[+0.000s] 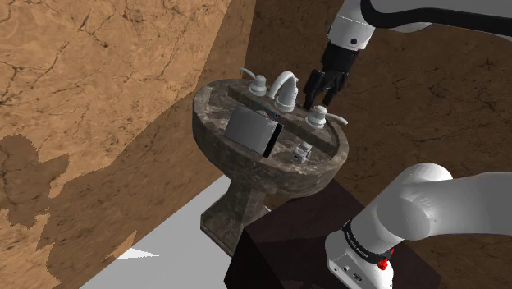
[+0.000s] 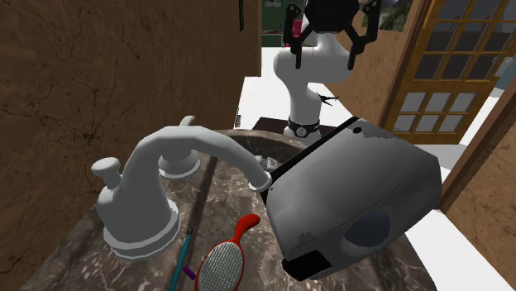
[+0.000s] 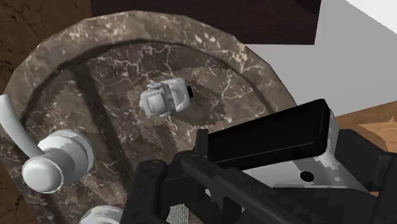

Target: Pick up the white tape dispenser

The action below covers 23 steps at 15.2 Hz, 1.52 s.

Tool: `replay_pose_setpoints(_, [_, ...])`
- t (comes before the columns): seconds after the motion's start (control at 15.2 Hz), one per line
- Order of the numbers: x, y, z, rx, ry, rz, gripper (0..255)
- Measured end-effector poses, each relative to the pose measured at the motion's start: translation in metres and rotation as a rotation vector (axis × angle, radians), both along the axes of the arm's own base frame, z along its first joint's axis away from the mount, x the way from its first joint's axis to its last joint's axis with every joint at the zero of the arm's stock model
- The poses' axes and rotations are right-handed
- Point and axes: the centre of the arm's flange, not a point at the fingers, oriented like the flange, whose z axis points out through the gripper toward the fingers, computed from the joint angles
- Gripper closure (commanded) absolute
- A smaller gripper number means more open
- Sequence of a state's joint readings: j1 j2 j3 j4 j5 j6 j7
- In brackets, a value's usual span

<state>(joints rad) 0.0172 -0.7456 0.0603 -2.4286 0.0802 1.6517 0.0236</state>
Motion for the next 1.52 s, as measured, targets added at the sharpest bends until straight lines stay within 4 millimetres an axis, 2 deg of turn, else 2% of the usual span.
replay_pose_setpoints(0.07, [0.0, 0.0, 0.0, 0.0, 0.0, 0.0, 0])
replay_pose_setpoints(0.2, [0.007, -0.006, -0.013, -0.004, 0.002, -0.066, 0])
replay_pose_setpoints(0.66, [0.028, -0.041, -0.089, -0.024, 0.008, -0.443, 0])
replay_pose_setpoints(0.86, [0.036, -0.065, -0.121, -0.032, 0.011, -0.611, 0])
replay_pose_setpoints(1.25, [0.033, -0.106, -0.192, -0.05, 0.015, -0.947, 0])
replay_pose_setpoints(1.52, [0.03, -0.115, -0.219, -0.054, 0.015, -1.038, 0])
